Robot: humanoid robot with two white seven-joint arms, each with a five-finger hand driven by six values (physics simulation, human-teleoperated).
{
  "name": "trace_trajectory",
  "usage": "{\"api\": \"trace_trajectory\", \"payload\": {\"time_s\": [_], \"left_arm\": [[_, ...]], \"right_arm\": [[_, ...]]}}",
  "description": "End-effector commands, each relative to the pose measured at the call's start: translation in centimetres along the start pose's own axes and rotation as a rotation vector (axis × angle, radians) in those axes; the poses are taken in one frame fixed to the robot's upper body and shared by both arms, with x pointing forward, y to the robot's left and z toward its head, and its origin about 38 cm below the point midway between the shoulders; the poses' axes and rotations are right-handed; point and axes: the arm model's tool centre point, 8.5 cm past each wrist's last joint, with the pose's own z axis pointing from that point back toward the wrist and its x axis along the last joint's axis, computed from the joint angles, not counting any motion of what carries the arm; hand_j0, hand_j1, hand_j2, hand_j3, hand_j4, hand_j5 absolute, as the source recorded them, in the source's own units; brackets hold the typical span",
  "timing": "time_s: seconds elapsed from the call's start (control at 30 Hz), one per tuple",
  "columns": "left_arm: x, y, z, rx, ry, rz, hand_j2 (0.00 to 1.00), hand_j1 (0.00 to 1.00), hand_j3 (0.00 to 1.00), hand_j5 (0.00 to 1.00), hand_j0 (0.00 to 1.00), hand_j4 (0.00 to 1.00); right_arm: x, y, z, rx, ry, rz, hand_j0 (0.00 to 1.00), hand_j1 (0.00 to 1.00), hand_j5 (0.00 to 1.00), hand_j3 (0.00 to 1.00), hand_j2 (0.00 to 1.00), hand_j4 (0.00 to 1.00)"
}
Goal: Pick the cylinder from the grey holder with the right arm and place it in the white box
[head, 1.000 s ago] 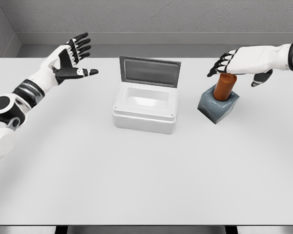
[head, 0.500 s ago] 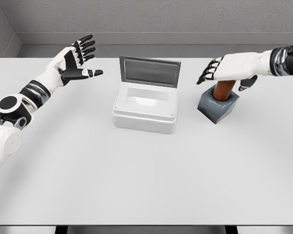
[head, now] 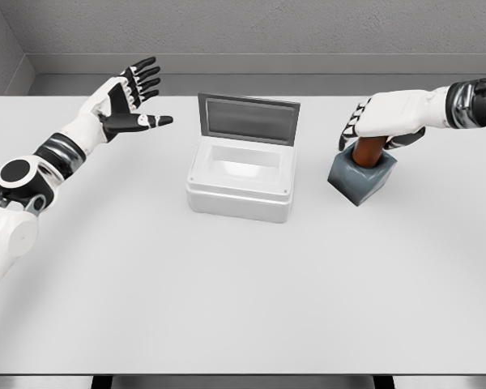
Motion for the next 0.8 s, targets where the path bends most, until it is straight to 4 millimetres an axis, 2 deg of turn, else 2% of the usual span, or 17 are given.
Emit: {"api": "trace_trajectory", "payload": {"time_s": [0.0,0.23,0.27,0.37,0.73,0.77], "left_arm": [[0.0,-0.2,-0.1,-0.004,-0.004,0.005,1.00,1.00,1.00,1.00,1.00,1.00],[0.0,-0.2,-0.1,-0.004,-0.004,0.005,1.00,1.00,1.00,1.00,1.00,1.00],[0.0,-0.2,-0.1,-0.004,-0.004,0.004,1.00,1.00,1.00,1.00,1.00,1.00],[0.1,-0.3,-0.1,-0.005,-0.005,0.005,1.00,1.00,1.00,1.00,1.00,1.00],[0.2,-0.2,-0.1,-0.005,-0.012,0.002,1.00,1.00,1.00,1.00,1.00,1.00],[0.2,-0.3,-0.2,-0.006,-0.012,0.003,1.00,1.00,1.00,1.00,1.00,1.00]], "right_arm": [[-0.1,0.0,0.1,-0.002,0.002,-0.004,0.62,0.62,0.62,0.62,0.62,0.62],[-0.1,-0.4,0.3,-0.009,0.005,0.004,0.56,0.56,0.56,0.56,0.56,0.56],[-0.1,-0.6,0.4,-0.012,0.007,0.007,0.52,0.52,0.52,0.52,0.52,0.52],[-0.1,-0.6,0.5,-0.012,0.008,0.007,0.47,0.47,0.47,0.47,0.47,0.47],[-0.2,-1.6,2.7,-0.029,0.031,0.047,0.47,0.47,0.47,0.47,0.47,0.47],[0.5,-2.3,2.8,-0.040,0.015,0.072,0.47,0.47,0.47,0.47,0.47,0.47]]}}
